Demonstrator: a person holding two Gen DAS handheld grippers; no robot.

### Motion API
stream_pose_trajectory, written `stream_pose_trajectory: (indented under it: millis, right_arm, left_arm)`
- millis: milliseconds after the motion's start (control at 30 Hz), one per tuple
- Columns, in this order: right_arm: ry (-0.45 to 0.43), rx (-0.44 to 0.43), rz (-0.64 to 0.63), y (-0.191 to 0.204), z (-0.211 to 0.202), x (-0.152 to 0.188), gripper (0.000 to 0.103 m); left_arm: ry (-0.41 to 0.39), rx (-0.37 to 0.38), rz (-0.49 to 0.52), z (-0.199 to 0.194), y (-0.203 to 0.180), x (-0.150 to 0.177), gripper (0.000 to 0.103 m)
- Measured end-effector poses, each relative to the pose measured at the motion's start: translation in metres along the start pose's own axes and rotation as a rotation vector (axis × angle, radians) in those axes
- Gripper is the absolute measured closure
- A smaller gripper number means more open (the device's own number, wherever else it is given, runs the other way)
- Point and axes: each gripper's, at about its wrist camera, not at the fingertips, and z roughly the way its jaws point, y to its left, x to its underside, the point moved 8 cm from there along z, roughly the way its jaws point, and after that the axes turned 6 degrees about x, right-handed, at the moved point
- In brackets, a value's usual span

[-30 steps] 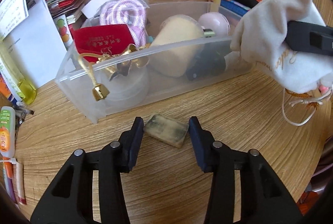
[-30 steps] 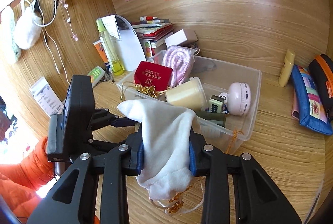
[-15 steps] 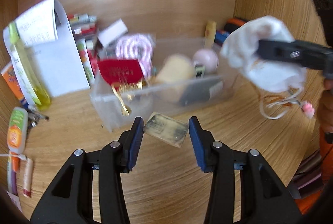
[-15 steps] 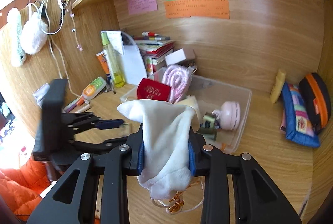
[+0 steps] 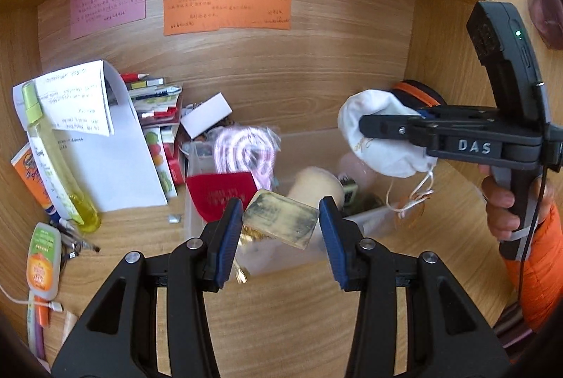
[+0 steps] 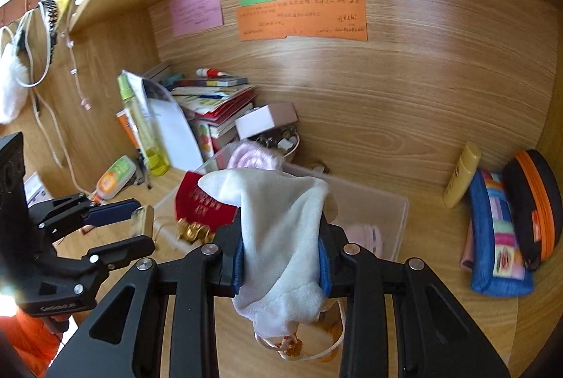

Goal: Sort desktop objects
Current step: 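Lower both items into the bin and open both tools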

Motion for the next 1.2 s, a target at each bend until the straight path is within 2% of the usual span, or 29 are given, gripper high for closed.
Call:
stream_pose_trajectory:
  millis: [200,333,533,833,933,967,1000,1067,1200]
  right_arm:
    - [0.014,0.009,0.001,-0.003,0.023,-0.01,0.075]
    - [0.027,0.031,0.004,-0.005,0.041,-0.009,0.075]
    - [0.094,0.013,-0.003,-0.005,0.07,0.012,0.074]
    - [0.11,0.02,0.014,-0.015,0.08,0.021,0.07]
    - [0.109,0.053,-0.012,-0.012,0.082,0.021,0.063]
    - [0.107,0.067,-0.021,-0.012,0.081,0.021,0.056]
    - [0.103,0.083,-0.029,-0.012,0.081,0.021,0.043]
    - [0.106,0.079,-0.036,-0.011,0.081,0.022,0.034]
    - [0.108,0.084,-0.068,-0.005,0.08,0.023,0.033]
  left_arm:
    - [0.007,-0.004,-0.023,0.021,0.012,-0.019,0.059]
    - [0.039,0.002,-0.038,0.041,0.015,-0.023,0.059]
    - [0.09,0.006,-0.059,0.069,0.019,-0.011,0.059]
    - [0.15,0.004,-0.089,0.084,0.028,0.001,0.059]
    - [0.162,0.019,-0.097,0.083,0.028,0.003,0.058]
    - [0.161,0.023,-0.101,0.081,0.029,0.003,0.056]
    - [0.16,0.021,-0.101,0.081,0.029,0.002,0.051]
    - [0.143,0.004,-0.097,0.077,0.03,0.001,0.046]
    - [0.115,-0.009,-0.097,0.07,0.033,-0.002,0.032]
